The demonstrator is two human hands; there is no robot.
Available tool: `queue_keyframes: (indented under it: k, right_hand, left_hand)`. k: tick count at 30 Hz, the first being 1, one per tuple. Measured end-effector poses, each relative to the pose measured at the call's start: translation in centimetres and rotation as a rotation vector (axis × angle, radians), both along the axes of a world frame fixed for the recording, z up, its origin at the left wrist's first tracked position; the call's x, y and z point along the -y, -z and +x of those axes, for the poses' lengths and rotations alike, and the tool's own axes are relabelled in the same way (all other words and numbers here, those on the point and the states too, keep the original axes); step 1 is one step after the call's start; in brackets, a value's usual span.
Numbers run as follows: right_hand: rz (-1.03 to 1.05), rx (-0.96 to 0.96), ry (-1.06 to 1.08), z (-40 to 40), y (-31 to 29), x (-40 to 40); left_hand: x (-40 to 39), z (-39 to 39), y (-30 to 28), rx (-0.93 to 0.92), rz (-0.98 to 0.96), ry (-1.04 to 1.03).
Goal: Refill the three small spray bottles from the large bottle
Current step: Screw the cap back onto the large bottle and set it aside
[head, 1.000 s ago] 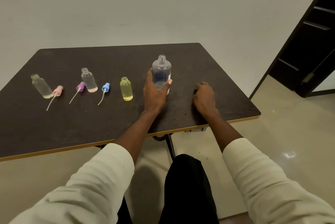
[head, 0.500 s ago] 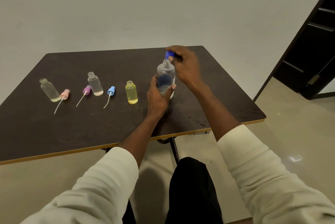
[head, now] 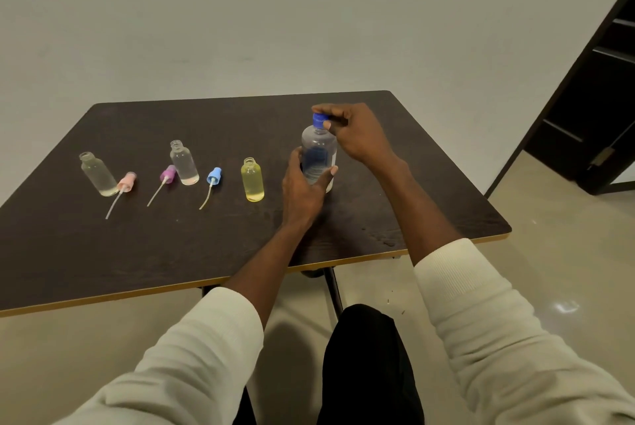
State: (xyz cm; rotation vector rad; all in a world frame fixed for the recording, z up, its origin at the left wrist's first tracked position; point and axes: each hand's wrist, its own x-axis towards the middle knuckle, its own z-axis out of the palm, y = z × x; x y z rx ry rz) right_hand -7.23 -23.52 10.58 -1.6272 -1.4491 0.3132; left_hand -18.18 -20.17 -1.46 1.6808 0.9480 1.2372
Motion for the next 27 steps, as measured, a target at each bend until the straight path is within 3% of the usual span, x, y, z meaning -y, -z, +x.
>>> queue_keyframes:
  k: [8,19,24,27]
  right_hand:
    - [0.176,-0.173,0.076,0.0,1.2,-0.3]
    - [-0.011,0.128,-0.012,-0.2,0.5,-0.3]
    - [0.107,-0.092,0.071,-0.3,0.7,-0.3]
    - [0.146,-0.099,0.104,-0.3,0.6,-0.5]
  left_hand:
    - [0.1,-0.1,0.1,0.019,0.007,0.001]
    - [0.0,0.0,0.1,0.007,-0.018,-0.001]
    - [0.1,-0.1,-0.1,0.019,-0.015,0.000]
    - [0.2,-0.1,-0.2,0.013,-0.017,0.002]
